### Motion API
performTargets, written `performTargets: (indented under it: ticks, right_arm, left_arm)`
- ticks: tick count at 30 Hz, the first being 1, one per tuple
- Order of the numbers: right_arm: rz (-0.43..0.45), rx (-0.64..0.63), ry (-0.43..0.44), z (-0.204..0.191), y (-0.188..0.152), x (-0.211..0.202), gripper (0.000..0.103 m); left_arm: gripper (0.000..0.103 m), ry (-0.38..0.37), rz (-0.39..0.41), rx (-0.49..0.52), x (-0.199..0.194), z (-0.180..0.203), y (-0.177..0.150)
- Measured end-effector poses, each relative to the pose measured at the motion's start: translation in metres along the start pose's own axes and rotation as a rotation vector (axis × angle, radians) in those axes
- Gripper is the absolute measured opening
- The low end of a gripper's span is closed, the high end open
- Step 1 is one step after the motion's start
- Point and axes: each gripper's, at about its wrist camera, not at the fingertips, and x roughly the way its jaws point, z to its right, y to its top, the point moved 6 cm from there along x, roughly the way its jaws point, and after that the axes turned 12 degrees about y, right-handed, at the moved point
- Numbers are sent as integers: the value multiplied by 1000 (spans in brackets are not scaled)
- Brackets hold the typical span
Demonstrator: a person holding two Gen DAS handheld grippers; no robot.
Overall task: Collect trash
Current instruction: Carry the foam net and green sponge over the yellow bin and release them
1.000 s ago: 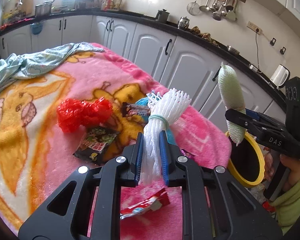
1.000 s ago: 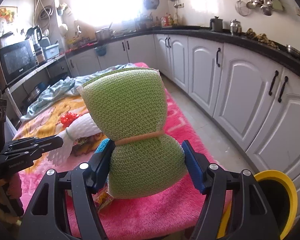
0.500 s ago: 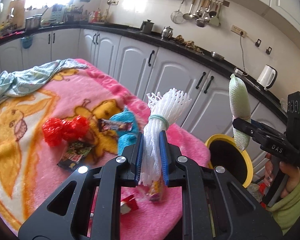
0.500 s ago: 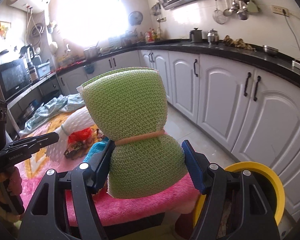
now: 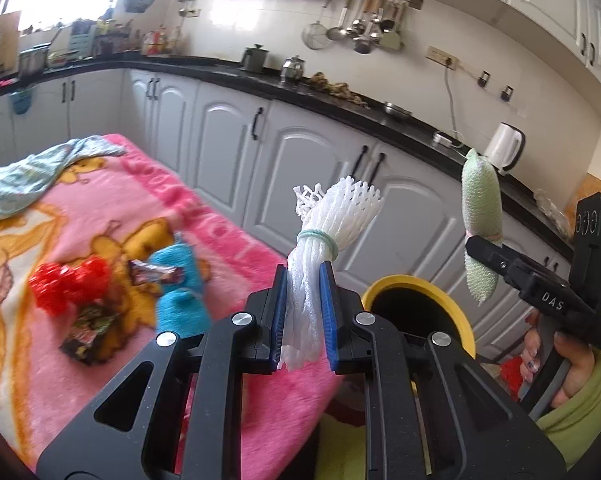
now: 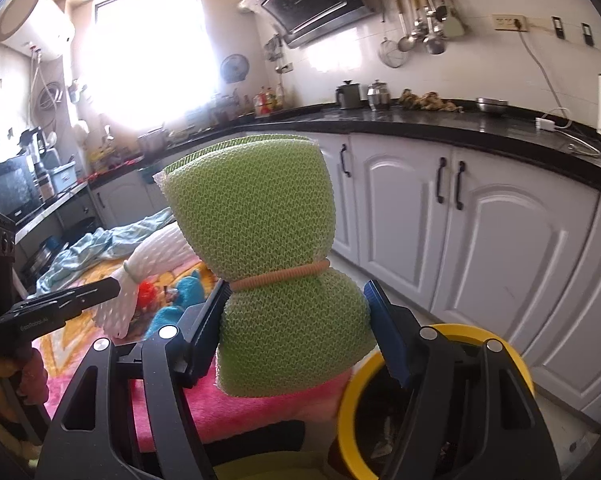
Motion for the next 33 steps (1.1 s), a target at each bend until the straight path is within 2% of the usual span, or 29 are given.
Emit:
performTargets:
  ticks: [11,20,26,33]
  right_arm:
    - [87,60,-82,41,-1,-44,65]
    - [144,110,-195,85,-9,-82,66]
    - [149,150,-257,112,-21,-93,66]
    - [112,201,-290,135,-41,-85,67]
  left_arm:
    - [11,-89,29,93,10,75,13]
    - [11,-164,-1,173,35,138,4]
    - [11,-192,-28,206,54,165,-9]
    - [11,-204,-73,245,78,188,-28]
